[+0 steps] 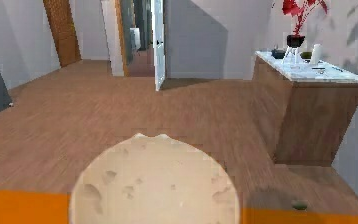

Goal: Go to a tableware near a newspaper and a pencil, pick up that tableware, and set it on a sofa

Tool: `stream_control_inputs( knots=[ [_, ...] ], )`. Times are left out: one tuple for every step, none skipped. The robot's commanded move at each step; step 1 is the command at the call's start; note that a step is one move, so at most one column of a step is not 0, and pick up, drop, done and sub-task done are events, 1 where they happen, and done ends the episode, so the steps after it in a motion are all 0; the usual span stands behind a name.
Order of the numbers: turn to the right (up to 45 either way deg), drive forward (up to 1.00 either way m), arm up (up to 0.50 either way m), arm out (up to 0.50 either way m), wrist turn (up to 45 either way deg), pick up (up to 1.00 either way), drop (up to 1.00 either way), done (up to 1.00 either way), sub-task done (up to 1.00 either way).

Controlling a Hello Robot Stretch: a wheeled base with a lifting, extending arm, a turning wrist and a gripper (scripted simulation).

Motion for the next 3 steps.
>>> stream_control_inputs(
  knots=[
    [-12.0,0.00,0.00,0.00,0.0,0.00,0.00,0.00,0.00],
    [0.0,0.20,0.00,0.00,0.0,0.00,0.00,0.00,0.00],
    [-27.0,0.00,0.00,0.00,0.0,0.00,0.00,0.00,0.00]
  ],
)
